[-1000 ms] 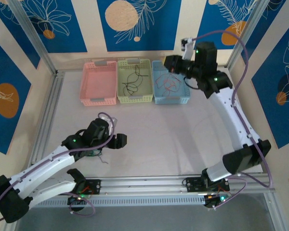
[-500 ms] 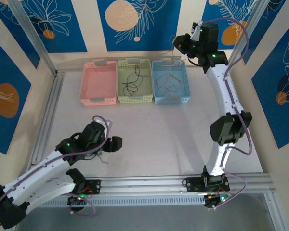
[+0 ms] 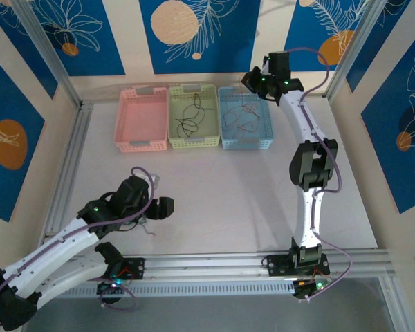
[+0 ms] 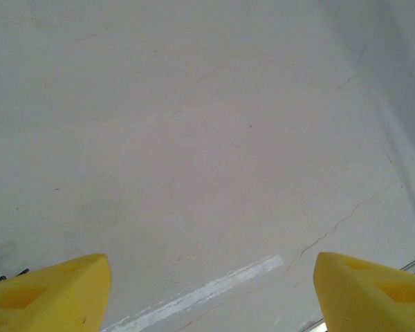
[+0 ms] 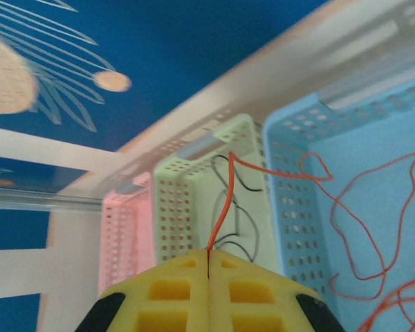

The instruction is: Untangle the cables

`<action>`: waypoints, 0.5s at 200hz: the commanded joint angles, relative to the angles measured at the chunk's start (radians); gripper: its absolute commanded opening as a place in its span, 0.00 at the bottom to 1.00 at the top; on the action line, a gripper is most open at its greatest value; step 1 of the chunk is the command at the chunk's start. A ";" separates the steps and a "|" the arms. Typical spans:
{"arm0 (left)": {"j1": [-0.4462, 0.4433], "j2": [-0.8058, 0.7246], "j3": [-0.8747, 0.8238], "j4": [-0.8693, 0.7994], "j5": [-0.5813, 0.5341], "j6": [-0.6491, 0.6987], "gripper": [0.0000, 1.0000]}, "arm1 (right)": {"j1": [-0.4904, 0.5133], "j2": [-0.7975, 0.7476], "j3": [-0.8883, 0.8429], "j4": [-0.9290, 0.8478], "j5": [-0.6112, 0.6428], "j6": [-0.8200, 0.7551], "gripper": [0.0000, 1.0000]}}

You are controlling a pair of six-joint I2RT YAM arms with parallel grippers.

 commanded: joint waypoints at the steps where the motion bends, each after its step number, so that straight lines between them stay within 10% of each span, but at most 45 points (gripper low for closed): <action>1: 0.011 -0.023 -0.009 -0.033 -0.029 -0.018 0.77 | -0.005 0.058 0.025 -0.039 -0.007 -0.009 0.00; 39: 0.012 -0.044 0.000 -0.077 -0.115 -0.051 0.77 | -0.010 0.067 0.018 -0.084 -0.033 -0.085 0.47; 100: 0.012 -0.091 -0.006 -0.287 -0.449 -0.317 0.78 | 0.048 -0.284 -0.349 0.031 0.021 -0.169 0.50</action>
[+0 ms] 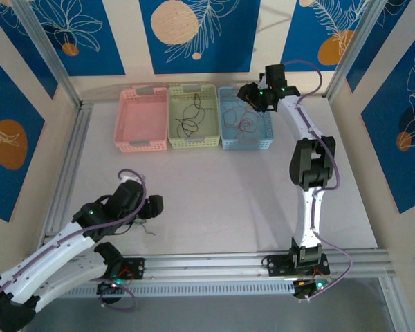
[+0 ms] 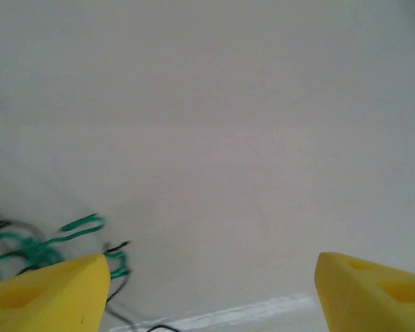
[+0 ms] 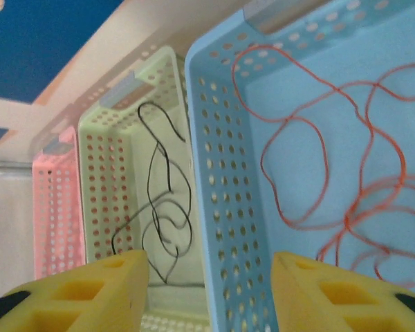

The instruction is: Untangle the cables

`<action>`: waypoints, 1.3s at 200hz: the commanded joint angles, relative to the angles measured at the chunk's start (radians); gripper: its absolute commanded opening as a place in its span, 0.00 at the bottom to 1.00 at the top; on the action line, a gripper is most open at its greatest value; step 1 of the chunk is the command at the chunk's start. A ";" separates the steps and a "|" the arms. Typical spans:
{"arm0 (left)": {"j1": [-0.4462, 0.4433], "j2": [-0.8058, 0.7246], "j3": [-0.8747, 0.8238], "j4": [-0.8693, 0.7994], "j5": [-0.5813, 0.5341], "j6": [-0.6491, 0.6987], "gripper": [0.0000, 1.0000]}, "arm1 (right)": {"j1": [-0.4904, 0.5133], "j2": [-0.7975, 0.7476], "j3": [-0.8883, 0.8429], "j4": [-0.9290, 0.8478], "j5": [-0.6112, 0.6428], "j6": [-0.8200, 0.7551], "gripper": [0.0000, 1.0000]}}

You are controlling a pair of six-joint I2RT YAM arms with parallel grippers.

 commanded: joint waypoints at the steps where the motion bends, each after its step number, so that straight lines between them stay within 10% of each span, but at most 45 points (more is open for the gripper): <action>1: 0.011 -0.033 -0.007 -0.150 -0.210 -0.185 0.78 | 0.044 -0.227 -0.169 0.085 0.024 -0.054 0.50; 106: 0.025 0.185 -0.078 -0.150 -0.246 -0.377 0.79 | 0.246 -0.695 -0.779 0.209 0.023 -0.103 0.50; 161: 0.225 0.313 -0.185 0.149 -0.040 -0.257 0.79 | 0.292 -0.799 -1.006 0.215 0.017 -0.091 0.49; 186: 0.239 0.376 -0.183 0.221 -0.006 -0.206 0.67 | 0.292 -0.838 -1.053 0.206 0.038 -0.096 0.48; 228: 0.239 0.508 -0.145 0.326 0.191 -0.098 0.12 | 0.286 -0.840 -1.050 0.196 0.045 -0.101 0.48; 260: 0.175 0.482 -0.123 0.397 0.272 -0.069 0.06 | 0.284 -0.821 -1.029 0.188 0.035 -0.100 0.48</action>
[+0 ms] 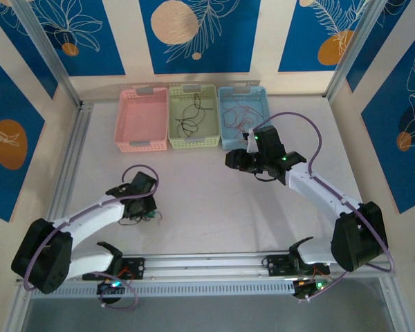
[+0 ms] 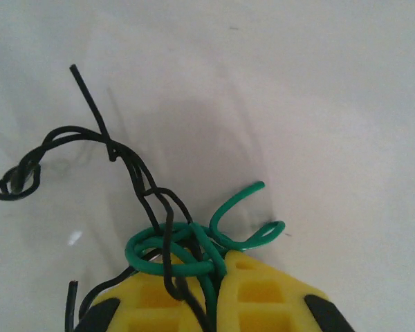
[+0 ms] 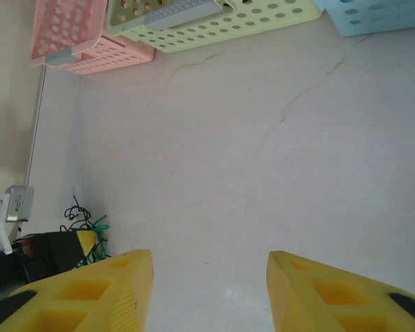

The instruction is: Untangle the cables

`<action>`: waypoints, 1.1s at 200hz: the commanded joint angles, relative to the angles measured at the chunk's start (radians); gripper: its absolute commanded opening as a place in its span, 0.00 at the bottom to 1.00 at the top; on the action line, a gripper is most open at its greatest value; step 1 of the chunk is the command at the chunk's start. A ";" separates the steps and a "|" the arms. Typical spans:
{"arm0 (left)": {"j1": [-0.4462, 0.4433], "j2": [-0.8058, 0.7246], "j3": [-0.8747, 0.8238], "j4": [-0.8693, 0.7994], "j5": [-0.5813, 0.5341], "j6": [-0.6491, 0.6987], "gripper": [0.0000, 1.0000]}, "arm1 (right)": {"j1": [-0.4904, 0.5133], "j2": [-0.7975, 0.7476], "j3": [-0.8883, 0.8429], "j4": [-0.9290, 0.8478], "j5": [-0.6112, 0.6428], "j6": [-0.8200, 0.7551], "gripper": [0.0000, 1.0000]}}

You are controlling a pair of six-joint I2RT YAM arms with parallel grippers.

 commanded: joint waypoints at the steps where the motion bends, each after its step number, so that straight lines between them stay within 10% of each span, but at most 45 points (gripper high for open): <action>1: -0.054 -0.009 -0.001 0.088 0.178 0.050 0.06 | -0.004 0.002 0.023 -0.012 -0.002 -0.013 0.48; 60: -0.266 0.053 0.113 0.266 0.269 0.055 0.13 | -0.004 0.036 -0.009 0.016 -0.030 0.015 0.46; 133: -0.296 0.070 0.149 0.198 0.238 0.098 0.64 | 0.000 0.089 -0.034 0.035 -0.105 0.001 0.50; 220: -0.263 -0.128 0.088 0.053 0.177 0.114 0.62 | 0.130 0.410 0.139 -0.050 -0.210 0.026 0.45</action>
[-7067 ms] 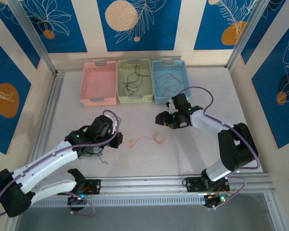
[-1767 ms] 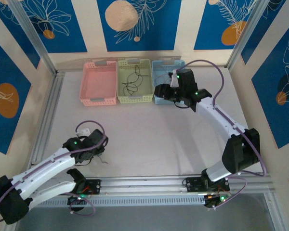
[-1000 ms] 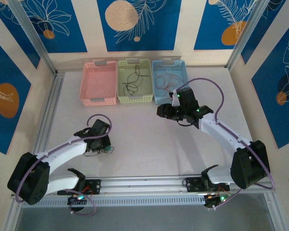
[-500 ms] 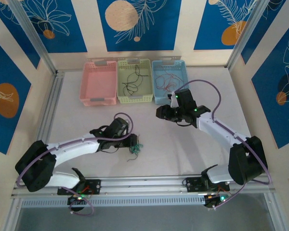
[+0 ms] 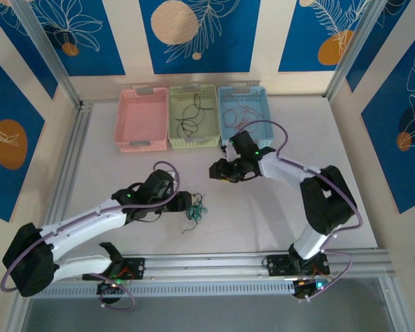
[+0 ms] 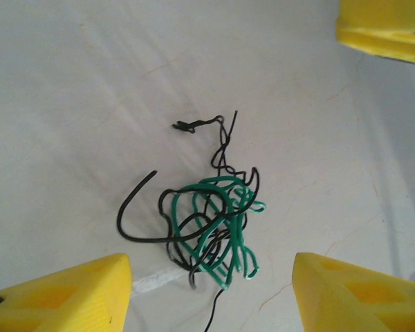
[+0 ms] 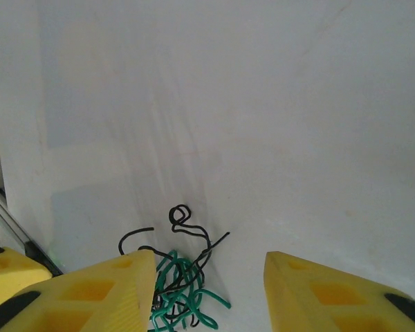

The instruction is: Untangle the cables

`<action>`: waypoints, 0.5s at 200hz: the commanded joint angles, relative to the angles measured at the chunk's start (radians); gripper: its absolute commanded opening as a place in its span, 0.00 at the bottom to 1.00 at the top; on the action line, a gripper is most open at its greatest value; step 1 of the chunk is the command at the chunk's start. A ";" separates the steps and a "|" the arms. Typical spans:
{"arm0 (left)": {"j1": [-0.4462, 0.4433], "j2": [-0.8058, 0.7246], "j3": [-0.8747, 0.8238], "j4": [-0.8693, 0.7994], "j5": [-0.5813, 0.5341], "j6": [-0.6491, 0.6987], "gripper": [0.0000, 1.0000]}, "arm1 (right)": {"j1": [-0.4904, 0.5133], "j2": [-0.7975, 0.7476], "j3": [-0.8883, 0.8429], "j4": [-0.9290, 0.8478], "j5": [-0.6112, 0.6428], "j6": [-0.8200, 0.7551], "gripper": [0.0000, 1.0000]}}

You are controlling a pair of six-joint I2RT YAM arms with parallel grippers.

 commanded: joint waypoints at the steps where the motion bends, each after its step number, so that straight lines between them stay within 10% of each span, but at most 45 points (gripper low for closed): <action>1: 0.020 -0.035 -0.032 -0.067 -0.025 0.019 0.62 | 0.027 0.050 0.040 -0.039 -0.060 0.021 0.45; 100: 0.061 -0.126 -0.042 -0.124 -0.047 0.059 0.60 | 0.136 0.231 0.165 -0.093 -0.133 0.040 0.39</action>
